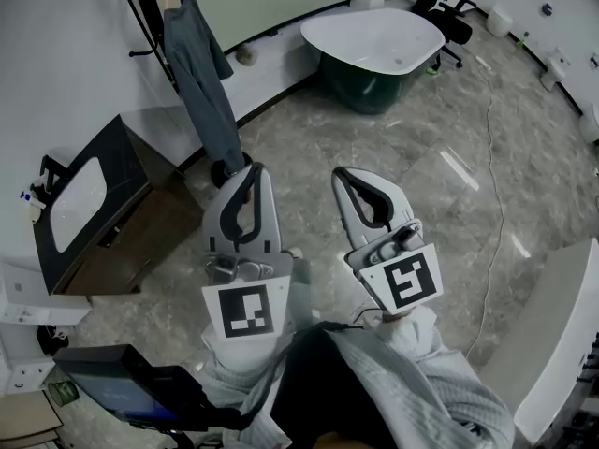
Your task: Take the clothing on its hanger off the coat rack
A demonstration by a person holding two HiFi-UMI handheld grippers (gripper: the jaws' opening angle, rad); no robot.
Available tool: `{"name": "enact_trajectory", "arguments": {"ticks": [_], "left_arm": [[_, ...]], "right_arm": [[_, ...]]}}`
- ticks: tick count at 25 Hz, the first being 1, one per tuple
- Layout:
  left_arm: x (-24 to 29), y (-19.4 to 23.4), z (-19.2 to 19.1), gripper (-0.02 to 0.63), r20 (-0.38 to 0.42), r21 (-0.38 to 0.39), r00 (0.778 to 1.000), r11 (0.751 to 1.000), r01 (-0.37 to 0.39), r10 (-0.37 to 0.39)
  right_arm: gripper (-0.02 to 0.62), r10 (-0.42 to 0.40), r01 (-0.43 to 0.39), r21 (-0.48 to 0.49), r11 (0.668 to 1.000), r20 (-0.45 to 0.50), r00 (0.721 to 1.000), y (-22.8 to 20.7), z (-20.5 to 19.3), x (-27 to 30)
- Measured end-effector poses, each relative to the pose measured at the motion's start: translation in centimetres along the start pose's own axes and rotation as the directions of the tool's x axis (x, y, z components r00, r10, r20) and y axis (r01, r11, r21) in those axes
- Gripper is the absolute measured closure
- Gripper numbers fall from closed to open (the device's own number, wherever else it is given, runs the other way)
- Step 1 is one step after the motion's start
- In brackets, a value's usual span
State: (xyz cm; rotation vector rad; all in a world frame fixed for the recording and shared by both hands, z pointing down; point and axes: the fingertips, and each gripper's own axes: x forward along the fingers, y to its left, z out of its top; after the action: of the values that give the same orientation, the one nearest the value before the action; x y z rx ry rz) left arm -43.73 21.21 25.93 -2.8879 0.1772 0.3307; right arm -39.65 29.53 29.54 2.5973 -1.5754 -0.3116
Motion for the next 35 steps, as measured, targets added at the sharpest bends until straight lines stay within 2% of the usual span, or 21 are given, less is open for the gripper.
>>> {"name": "enact_trajectory", "arguments": {"ticks": [6,14,19,23,26,30,33,35], "left_arm": [[8.9,2.8,-2.9,0.601,0.018,0.008,1.0,1.0,0.022,-0.022],[23.0,8.2,-5.3,0.601,0.035,0.03,0.999,0.999,0.04,-0.041],[29.5,10.5,-7.9,0.601,0.016,0.033,1.0,0.999,0.025,-0.026],[34.3,11.1,-10.4,0.601,-0.019,0.051,1.0,0.999,0.005,-0.004],[38.8,12.5,-12.7,0.601,-0.057,0.078,0.997,0.996,-0.048,0.053],[45.3,15.3,-14.6,0.601,-0.079,0.109,0.981,0.98,-0.169,0.178],[49.5,17.3,-15.1,0.601,-0.077,0.114,0.953,0.953,-0.282,0.291],[51.7,18.5,-15.3,0.601,-0.077,0.118,0.924,0.924,-0.364,0.374]], "right_arm": [[0.592,-0.003,0.003,-0.004,1.0,0.008,1.0,-4.9,-2.3,8.0],[0.592,-0.009,0.01,-0.035,0.999,0.011,1.0,-13.3,-3.2,20.7],[0.592,-0.026,0.026,-0.051,0.998,-0.005,1.0,-18.1,-5.5,26.2],[0.592,0.004,-0.004,-0.029,1.0,-0.003,1.0,-21.6,-7.7,30.2],[0.592,0.064,-0.064,-0.017,0.998,0.005,0.998,-24.6,-9.3,34.8],[0.592,0.219,-0.218,-0.024,0.976,0.044,0.975,-28.3,-10.0,42.2],[0.592,0.334,-0.332,-0.045,0.942,0.058,0.941,-30.9,-10.1,46.8],[0.592,0.405,-0.403,-0.05,0.914,0.07,0.911,-32.4,-10.1,49.6]]}}
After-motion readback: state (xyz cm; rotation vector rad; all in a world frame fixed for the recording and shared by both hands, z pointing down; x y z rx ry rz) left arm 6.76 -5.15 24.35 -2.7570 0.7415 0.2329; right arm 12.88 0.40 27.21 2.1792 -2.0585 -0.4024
